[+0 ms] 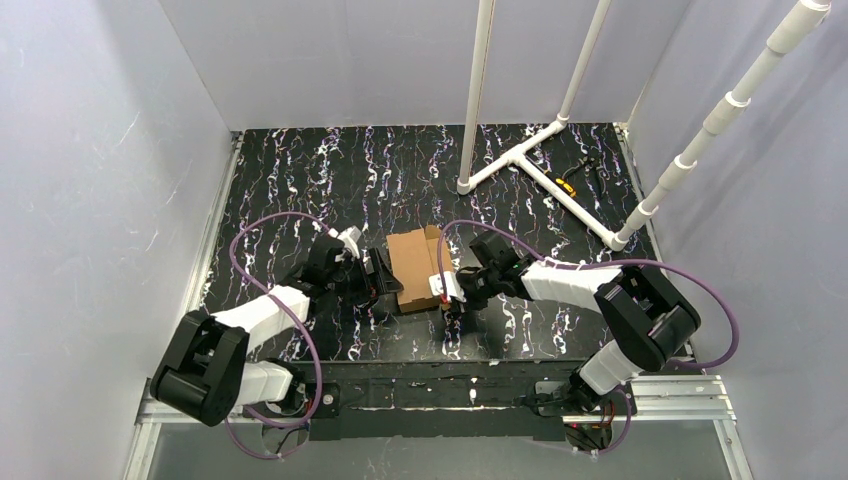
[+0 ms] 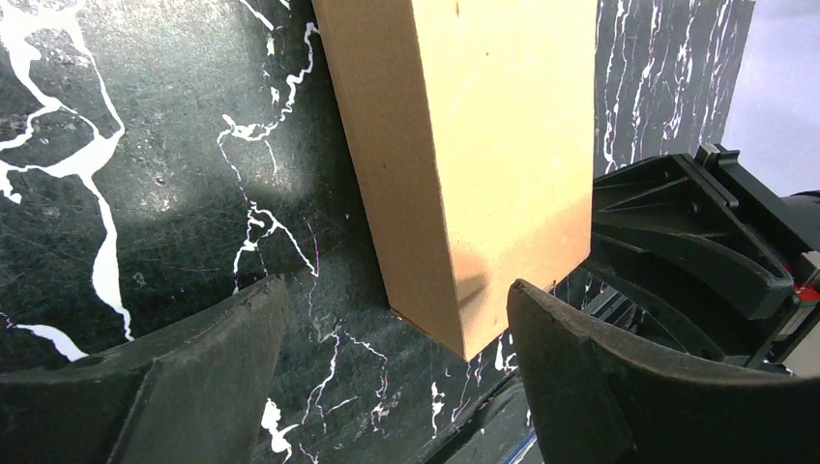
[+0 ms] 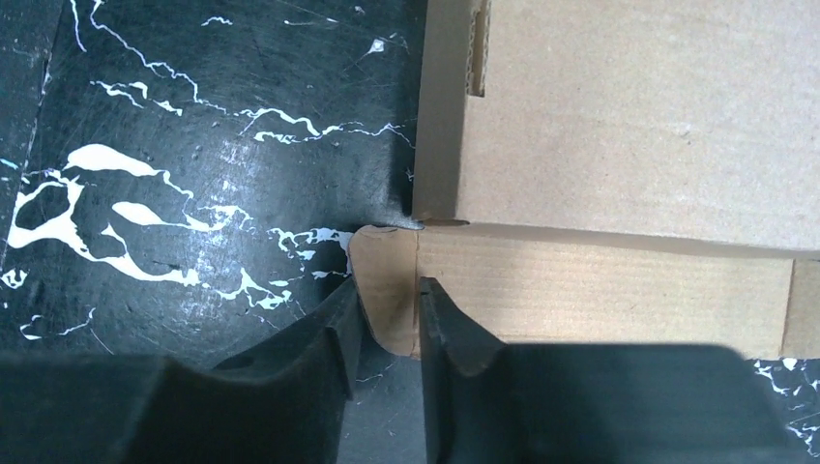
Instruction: Fold the paper box
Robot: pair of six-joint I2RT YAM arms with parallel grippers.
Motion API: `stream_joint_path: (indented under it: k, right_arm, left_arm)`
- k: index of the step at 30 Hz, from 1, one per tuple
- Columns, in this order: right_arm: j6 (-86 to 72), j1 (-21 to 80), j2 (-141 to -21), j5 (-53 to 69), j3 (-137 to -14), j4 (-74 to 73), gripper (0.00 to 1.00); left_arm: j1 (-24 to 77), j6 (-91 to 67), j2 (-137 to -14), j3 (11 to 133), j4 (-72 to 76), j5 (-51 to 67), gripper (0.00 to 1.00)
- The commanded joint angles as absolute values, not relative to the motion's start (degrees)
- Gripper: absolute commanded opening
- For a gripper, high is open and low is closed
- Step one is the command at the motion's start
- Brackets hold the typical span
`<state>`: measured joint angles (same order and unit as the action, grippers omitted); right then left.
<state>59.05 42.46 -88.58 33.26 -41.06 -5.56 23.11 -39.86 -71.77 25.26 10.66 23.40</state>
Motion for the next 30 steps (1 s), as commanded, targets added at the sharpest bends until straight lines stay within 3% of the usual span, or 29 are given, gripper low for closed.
stream_joint_path:
  k: [1, 17, 30]
  right_arm:
    - [55.8, 42.7, -89.2, 34.5, -42.7, -3.5, 0.32]
    - [47.2, 42.3, -91.7, 37.2, -45.6, -4.7, 0.08]
    - [44.2, 42.3, -92.6, 37.3, -46.7, -5.9, 0.03]
  left_arm:
    - [23.5, -37.7, -72.2, 27.3, 10.9, 24.3, 0.81]
    - [23.5, -35.5, -78.5, 31.4, 6.5, 24.0, 0.70]
    - [23.6, -31.1, -80.7, 38.2, -5.7, 20.5, 0.65]
